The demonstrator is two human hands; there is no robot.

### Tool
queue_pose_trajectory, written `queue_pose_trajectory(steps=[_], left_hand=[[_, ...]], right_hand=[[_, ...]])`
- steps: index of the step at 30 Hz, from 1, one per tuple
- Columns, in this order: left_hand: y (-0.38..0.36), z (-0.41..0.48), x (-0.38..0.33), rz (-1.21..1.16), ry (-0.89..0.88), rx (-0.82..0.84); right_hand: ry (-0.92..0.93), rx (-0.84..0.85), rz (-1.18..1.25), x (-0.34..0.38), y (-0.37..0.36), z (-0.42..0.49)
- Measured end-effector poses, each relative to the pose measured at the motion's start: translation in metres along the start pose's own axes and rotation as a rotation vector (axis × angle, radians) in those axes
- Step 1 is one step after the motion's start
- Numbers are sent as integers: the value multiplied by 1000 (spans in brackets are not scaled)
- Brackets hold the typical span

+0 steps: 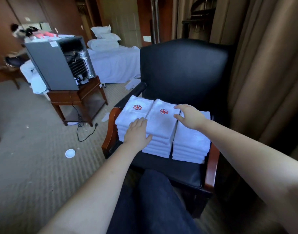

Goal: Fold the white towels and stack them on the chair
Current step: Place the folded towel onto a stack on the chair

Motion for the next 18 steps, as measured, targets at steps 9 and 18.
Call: queue_pose_trajectory(steps=[9,18], left_hand=[[68,-50,50,64,98,-186],[143,-129,119,190,316,-301]], right_hand=[[205,-91,31,99,24,10],[507,-66,81,243,18,29]])
Point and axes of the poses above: each hand's wrist, its own z-axis towards the middle knuckle, its own y-axis out of the back of the hand, x = y × z, the point moved 3 cm from there along z, towards the middle knuckle, and after that the axes turned 9 degrees about -z, right-handed, at the moved point
